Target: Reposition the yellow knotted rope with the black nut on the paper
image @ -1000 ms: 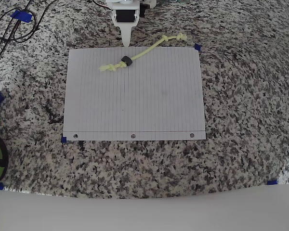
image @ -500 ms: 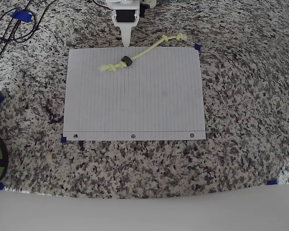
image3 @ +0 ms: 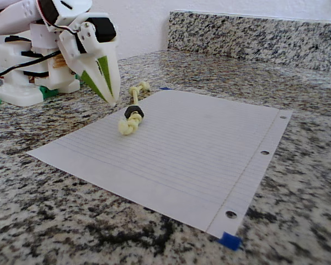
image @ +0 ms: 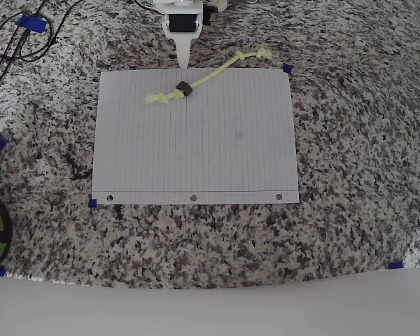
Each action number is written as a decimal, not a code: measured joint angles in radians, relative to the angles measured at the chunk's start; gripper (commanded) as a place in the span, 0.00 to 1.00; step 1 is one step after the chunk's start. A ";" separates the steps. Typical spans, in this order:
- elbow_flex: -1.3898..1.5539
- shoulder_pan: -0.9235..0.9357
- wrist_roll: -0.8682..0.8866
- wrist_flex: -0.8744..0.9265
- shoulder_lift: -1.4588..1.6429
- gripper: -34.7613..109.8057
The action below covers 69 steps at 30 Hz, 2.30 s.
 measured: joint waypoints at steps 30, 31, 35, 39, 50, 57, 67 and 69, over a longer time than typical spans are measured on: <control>0.000 0.000 0.000 0.000 0.000 0.24; 0.000 0.000 0.000 0.000 0.000 0.24; 0.000 0.000 0.000 0.000 0.000 0.24; 0.000 0.000 0.000 0.000 0.000 0.24; -0.002 0.000 -0.002 0.006 0.000 0.24; -0.100 -0.005 0.000 0.003 -0.005 0.24; -0.336 0.018 0.000 -0.044 -0.276 0.24; -0.400 0.028 0.000 -0.044 -0.374 0.24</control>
